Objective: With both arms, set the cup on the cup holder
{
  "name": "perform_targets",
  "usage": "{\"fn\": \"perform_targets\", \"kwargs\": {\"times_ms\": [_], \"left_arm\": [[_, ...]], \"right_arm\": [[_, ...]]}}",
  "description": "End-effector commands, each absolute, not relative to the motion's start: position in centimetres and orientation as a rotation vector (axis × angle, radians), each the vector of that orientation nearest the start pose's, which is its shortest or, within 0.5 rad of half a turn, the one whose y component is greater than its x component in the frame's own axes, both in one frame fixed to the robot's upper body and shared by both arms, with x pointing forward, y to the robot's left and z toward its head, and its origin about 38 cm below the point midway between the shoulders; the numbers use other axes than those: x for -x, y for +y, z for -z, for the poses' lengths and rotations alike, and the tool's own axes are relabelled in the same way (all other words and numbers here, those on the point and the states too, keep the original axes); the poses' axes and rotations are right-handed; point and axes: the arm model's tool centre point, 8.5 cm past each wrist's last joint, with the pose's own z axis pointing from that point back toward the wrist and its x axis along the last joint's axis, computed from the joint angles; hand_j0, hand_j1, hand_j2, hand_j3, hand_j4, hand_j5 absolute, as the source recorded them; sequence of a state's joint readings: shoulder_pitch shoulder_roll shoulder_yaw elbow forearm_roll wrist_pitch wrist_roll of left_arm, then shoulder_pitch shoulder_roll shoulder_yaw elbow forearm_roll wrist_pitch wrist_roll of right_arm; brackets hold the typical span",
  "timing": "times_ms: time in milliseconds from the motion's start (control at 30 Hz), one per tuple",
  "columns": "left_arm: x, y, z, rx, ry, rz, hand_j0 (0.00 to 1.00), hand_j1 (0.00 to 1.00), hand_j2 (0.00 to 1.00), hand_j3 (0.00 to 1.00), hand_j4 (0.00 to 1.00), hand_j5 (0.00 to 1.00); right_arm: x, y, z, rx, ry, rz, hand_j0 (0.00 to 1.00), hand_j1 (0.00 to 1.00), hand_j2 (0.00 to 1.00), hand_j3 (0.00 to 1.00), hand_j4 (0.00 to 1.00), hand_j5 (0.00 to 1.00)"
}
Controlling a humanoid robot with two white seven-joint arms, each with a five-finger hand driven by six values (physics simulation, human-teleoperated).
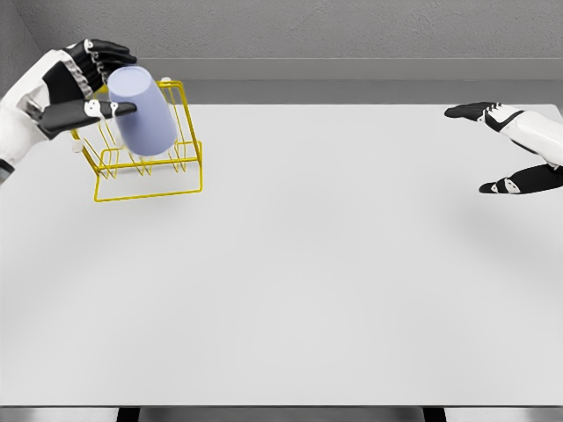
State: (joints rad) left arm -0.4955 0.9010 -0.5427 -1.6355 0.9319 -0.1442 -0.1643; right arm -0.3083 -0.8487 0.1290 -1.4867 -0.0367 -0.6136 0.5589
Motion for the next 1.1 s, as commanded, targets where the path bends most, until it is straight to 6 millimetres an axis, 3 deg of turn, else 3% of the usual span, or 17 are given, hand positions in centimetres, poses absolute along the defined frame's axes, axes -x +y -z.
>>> {"fn": "perform_targets", "kwargs": {"times_ms": [0,200,467,1000,1067], "left_arm": [[-43.0,32.6,-25.7,0.358,-1.729,0.538,0.61,0.61,0.61,0.61,0.61,0.61],[-43.8,31.8,-25.5,0.368,-1.725,0.539,0.64,0.64,0.64,0.64,0.64,0.64],[-43.9,31.7,-25.6,0.354,-1.727,0.558,1.0,1.0,1.0,1.0,1.0,1.0],[-43.7,31.4,-26.5,0.346,-1.754,0.587,1.0,1.0,1.0,1.0,1.0,1.0],[-43.6,31.2,-26.7,0.352,-1.76,0.592,0.96,0.96,0.96,0.96,0.96,0.96]], "right_arm": [[-39.4,-39.0,-25.5,0.286,-1.764,-1.5,1.0,1.0,1.0,1.0,1.0,1.0],[-39.4,-39.0,-25.4,0.286,-1.763,-1.499,1.0,1.0,1.0,1.0,1.0,1.0],[-39.4,-38.9,-25.4,0.283,-1.762,-1.501,1.0,1.0,1.0,1.0,1.0,1.0],[-39.3,-38.9,-25.4,0.283,-1.766,-1.502,1.0,1.0,1.0,1.0,1.0,1.0],[-39.3,-38.9,-25.4,0.282,-1.766,-1.502,1.0,1.0,1.0,1.0,1.0,1.0]]}}
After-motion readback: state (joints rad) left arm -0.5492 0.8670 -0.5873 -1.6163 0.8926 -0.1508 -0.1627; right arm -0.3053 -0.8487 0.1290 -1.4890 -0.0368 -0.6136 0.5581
